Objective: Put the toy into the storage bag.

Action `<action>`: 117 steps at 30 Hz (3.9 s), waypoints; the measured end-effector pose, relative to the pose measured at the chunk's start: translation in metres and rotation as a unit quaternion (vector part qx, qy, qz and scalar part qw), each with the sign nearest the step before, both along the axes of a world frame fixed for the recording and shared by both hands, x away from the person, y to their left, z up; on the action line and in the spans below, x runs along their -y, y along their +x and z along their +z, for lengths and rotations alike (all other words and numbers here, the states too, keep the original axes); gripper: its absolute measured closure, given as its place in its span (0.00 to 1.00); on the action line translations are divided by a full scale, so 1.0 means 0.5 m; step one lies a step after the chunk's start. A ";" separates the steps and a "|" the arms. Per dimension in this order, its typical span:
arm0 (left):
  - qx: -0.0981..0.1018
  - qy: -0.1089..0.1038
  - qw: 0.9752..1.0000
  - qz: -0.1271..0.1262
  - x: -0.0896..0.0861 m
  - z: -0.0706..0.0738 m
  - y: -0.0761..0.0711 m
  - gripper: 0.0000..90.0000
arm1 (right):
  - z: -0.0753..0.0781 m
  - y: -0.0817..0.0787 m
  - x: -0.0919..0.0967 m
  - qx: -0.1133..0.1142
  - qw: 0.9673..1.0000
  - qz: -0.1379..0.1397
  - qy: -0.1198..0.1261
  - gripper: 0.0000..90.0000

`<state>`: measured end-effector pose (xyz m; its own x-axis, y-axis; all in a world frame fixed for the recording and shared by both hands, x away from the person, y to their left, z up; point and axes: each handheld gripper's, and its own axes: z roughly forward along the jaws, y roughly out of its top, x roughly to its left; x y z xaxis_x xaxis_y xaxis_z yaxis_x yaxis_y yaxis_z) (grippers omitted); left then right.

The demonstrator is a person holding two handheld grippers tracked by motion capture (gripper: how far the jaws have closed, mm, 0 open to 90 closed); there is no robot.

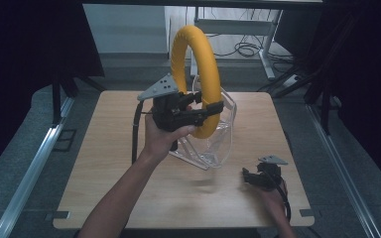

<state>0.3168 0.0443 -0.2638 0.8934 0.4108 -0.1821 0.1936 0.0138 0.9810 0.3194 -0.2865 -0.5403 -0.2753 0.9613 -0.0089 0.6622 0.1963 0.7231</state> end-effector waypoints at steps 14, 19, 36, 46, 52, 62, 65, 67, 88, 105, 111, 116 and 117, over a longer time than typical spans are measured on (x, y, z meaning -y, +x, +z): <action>-0.002 0.004 1.000 -0.019 0.041 0.001 -0.002 0.53 | 0.000 0.000 0.000 0.001 1.000 0.001 0.000 0.18; -0.002 0.013 1.000 -0.025 0.060 -0.006 0.001 0.53 | 0.000 0.000 0.000 0.000 1.000 0.001 0.000 0.18; -0.033 0.017 0.999 -0.026 0.081 -0.056 0.029 0.53 | 0.000 0.000 0.000 0.002 1.000 0.001 -0.001 0.18; -0.057 0.021 0.998 -0.012 0.066 -0.101 0.052 0.53 | 0.000 0.000 0.000 0.001 1.000 0.001 -0.001 0.18; -0.066 0.024 0.998 -0.006 0.064 -0.121 0.061 0.53 | 0.000 0.000 0.000 0.001 1.000 0.000 -0.001 0.18; -0.082 0.034 0.996 -0.003 0.058 -0.156 0.069 0.53 | 0.000 0.000 0.000 0.001 1.000 0.000 0.000 0.18; -0.086 0.032 0.996 -0.001 0.057 -0.161 0.071 0.53 | 0.000 0.000 0.000 0.001 1.000 0.000 0.000 0.18; -0.091 0.031 0.995 0.003 0.055 -0.168 0.072 0.53 | 0.000 0.000 0.000 0.001 1.000 0.000 0.000 0.18; -0.135 0.070 0.988 0.039 0.032 -0.247 0.076 0.53 | 0.000 0.000 0.000 0.001 1.000 0.001 -0.002 0.18; -0.142 0.061 0.986 0.055 0.026 -0.250 0.081 0.50 | 0.000 0.000 0.000 0.000 1.000 0.001 0.000 0.18; -0.132 0.053 0.988 0.058 0.017 -0.238 0.073 0.38 | 0.000 0.000 0.000 0.001 1.000 0.002 -0.002 0.18; -0.116 0.058 0.989 0.066 0.001 -0.229 0.061 0.36 | 0.000 0.000 0.000 0.001 1.000 0.002 -0.001 0.18; -0.113 0.059 0.989 0.068 -0.005 -0.228 0.057 0.36 | 0.000 0.000 0.000 0.001 1.000 0.002 -0.001 0.18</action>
<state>0.3454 0.0469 -0.3778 0.7696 0.5551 -0.3156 0.4134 -0.0563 0.9088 0.3192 -0.2867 -0.5404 -0.2784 0.9604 -0.0120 0.6600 0.2003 0.7241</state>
